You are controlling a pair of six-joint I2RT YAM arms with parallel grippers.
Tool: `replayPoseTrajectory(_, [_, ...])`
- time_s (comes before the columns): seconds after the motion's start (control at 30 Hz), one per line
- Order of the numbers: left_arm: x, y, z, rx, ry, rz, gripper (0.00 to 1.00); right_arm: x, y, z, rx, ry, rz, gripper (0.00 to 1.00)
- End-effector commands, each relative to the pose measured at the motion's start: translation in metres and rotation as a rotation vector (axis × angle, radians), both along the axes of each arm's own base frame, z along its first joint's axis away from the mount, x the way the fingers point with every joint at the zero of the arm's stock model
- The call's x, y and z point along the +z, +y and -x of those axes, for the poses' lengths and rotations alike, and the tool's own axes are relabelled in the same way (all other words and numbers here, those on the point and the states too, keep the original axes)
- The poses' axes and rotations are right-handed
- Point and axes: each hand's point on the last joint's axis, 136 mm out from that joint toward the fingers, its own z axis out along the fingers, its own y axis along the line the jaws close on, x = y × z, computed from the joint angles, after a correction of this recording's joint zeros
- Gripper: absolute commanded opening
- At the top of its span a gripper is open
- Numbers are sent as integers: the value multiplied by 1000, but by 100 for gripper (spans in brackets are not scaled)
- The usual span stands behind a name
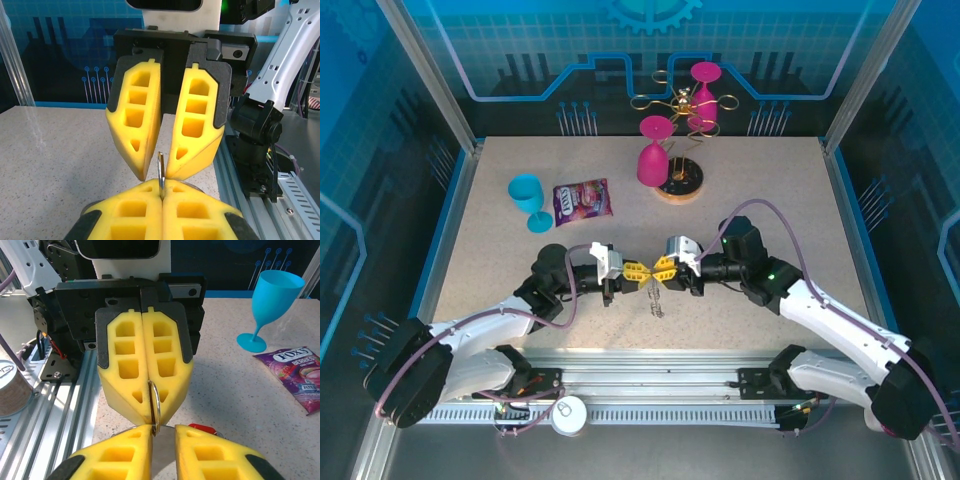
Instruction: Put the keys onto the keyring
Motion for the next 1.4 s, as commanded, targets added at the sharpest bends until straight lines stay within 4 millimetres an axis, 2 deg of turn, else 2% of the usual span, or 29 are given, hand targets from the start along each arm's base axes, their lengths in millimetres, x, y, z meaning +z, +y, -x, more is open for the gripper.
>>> replayPoseTrajectory(0.0, [3,-1,10,-50,-20,22,0,12,8,4,39,-22,-38,16])
replayPoseTrajectory(0.13, [3,-1,11,-57,-18,21,0,14,10,5,52,-20,-42,8])
replayPoseTrajectory(0.37, [1,-1,11,-54,-23,12,0,13,8,6,47,-26,-31,15])
replayPoseTrajectory(0.5, [1,0,11,-53,-25,9,0,13,6,6,42,-34,-29,15])
replayPoseTrajectory(0.6, [0,0,11,-53,-22,7,0,15,7,7,50,-34,-35,10])
replayPoseTrajectory(0.7, [0,0,11,-52,-22,5,0,16,8,10,71,-27,-39,0])
replayPoseTrajectory(0.77, [2,0,10,-46,-24,8,11,14,9,11,79,-16,-29,0])
replayPoseTrajectory(0.9, [6,0,11,-47,-27,11,14,6,9,12,91,22,13,0])
replayPoseTrajectory(1.2, [9,0,12,-50,-38,19,6,-4,14,17,129,100,69,0])
replayPoseTrajectory(1.27, [11,0,12,-48,-49,24,1,-7,14,18,136,115,79,0])
replayPoseTrajectory(1.37, [12,2,8,-14,-75,25,0,-10,13,16,124,120,94,0])
